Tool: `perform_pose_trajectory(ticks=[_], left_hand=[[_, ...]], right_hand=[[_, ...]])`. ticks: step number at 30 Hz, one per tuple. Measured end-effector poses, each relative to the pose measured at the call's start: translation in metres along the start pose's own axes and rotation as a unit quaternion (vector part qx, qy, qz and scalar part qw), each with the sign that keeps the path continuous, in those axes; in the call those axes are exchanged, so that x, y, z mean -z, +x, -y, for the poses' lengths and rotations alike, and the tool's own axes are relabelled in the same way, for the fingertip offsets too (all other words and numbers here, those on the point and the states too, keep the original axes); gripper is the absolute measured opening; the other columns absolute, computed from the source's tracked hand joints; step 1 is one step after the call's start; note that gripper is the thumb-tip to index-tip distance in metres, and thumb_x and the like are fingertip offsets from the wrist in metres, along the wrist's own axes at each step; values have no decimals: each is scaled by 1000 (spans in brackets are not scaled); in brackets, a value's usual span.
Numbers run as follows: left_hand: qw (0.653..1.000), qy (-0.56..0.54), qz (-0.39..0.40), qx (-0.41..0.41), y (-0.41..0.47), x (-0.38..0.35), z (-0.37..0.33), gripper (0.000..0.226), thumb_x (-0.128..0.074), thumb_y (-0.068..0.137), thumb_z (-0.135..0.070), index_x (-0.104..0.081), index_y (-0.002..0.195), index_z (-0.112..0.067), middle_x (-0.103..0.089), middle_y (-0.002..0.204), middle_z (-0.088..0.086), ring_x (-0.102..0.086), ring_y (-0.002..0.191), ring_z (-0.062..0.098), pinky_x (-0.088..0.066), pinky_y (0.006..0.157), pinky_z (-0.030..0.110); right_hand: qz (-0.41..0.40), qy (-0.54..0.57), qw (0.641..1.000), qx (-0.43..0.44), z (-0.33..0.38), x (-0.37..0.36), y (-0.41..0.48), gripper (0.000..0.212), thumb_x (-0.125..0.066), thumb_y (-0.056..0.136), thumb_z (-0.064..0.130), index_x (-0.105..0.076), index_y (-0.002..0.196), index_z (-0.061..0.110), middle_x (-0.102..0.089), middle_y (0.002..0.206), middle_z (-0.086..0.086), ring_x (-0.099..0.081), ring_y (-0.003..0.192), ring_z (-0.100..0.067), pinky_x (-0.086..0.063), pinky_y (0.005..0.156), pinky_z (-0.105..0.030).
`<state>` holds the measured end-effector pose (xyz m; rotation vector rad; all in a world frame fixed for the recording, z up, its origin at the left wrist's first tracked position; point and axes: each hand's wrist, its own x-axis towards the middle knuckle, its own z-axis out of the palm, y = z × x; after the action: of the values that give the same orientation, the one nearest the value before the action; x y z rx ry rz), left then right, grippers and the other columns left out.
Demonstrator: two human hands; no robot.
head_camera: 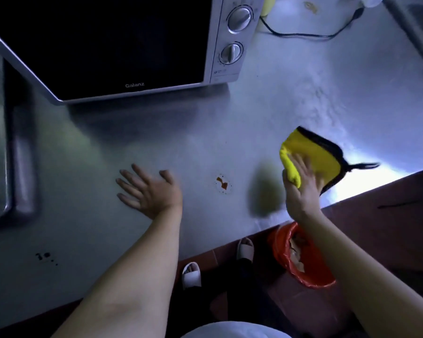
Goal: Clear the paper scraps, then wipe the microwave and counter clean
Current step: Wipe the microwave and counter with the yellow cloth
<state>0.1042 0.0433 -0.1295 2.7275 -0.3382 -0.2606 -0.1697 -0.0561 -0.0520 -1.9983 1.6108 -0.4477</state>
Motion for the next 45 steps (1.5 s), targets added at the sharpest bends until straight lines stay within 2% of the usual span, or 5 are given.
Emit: perform_pose_trajectory(ticks=[6, 16, 25, 30, 45], left_hand=[[999, 36, -40, -2, 1, -10, 0, 76, -42, 85, -44, -32, 152, -10, -25, 161, 17, -17, 150, 35, -10, 118, 58], [991, 99, -87, -8, 3, -17, 1, 72, -44, 86, -45, -35, 149, -11, -33, 157, 17, -25, 147, 36, -17, 116, 55], [995, 80, -60, -4, 0, -10, -3, 74, -45, 86, -46, -35, 150, -11, -30, 159, 16, -23, 148, 36, -16, 117, 57], [997, 65, -37, 6, 0, -7, -4, 76, -43, 86, -46, -31, 153, -12, -25, 162, 15, -18, 150, 34, -12, 119, 56], [999, 48, -4, -5, 3, -8, 1, 76, -39, 89, -45, -23, 156, -13, -13, 165, 13, -8, 152, 33, -3, 119, 56]], right_hand=[[199, 28, 969, -141, 26, -84, 51, 43, -23, 98, 62, -7, 136, 73, 8, 163, 23, 7, 154, -20, 19, 116, -54], [330, -221, 892, 214, 144, -161, 187, 64, -18, 95, 66, 5, 153, 52, 20, 165, 7, 12, 153, -26, 16, 114, -59], [335, -270, 826, 364, 40, -98, 43, 71, -24, 98, 62, 14, 155, 41, 21, 165, 3, 2, 154, -26, 5, 113, -68], [257, -259, 895, 257, 28, -105, -35, 98, -54, 85, 58, 4, 159, 31, 9, 167, -2, -14, 153, -30, -4, 113, -70], [66, 22, 970, -232, 136, -177, -5, 86, -24, 83, 57, 17, 155, 33, 24, 164, 4, -13, 151, -27, 4, 107, -62]])
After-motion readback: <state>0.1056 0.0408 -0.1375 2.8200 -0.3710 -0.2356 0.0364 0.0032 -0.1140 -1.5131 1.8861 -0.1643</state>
